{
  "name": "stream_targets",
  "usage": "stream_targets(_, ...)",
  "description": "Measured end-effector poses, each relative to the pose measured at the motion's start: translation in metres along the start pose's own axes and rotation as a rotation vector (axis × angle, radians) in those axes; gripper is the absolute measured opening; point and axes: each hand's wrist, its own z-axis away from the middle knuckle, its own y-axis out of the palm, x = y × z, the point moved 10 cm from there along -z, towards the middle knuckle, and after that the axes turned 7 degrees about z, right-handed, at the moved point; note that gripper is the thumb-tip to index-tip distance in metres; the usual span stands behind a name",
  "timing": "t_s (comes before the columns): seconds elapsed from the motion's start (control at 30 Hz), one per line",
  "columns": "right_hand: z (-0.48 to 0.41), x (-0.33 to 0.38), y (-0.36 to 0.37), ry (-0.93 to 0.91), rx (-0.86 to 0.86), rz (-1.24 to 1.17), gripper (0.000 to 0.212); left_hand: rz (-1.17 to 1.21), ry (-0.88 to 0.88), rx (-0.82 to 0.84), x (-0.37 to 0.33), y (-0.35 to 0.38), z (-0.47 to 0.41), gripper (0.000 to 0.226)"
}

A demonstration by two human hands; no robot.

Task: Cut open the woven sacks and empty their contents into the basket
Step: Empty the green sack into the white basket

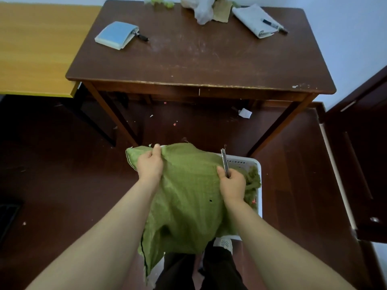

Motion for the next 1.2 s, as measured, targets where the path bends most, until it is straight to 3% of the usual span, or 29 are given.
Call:
stream_targets(0.17,0.001,-0.033,0.038,0.137,0.215,0.029,0.026,-0.243,-0.076,-0.036,0.032,-0.007,-0.006,0.055)
stream_targets(0.27,0.002,-0.048,0.049,0.221,0.252,-0.115,0.019,-0.272,-0.136,0.002,0.059,-0.006,-0.012,0.056)
stream_targets(0.47,-0.019,-0.084,0.056,0.475,0.248,-0.244,0.033,-0.39,-0.152,-0.025,0.099,-0.014,-0.034,0.002)
stream_targets(0.63,-0.031,-0.108,0.093,0.693,0.415,-0.634,0.041,-0.324,-0.21,-0.032,0.128,-0.012,-0.042,0.011)
stream_targets(0.77,-0.049,-0.115,0.116,0.736,0.438,-0.766,0.036,-0.178,-0.272,-0.037,0.14,0.005,-0.049,0.031)
stream_targets(0.87,-0.074,-0.134,0.12,0.716,0.371,-0.605,0.033,-0.115,-0.303,-0.033,0.155,0.022,-0.064,0.055)
stream_targets(0.97,-0.099,-0.152,0.107,0.619,0.229,-0.175,0.025,-0.276,-0.215,-0.069,0.161,0.024,-0.082,0.072)
stream_targets(1.1,-0.132,-0.148,0.105,0.327,0.162,0.247,0.08,-0.375,-0.134,-0.096,0.163,0.02,-0.096,0.045)
stream_targets(1.2,-0.145,-0.133,0.135,0.149,0.31,0.407,0.08,-0.391,-0.12,-0.062,0.166,0.025,-0.097,0.028)
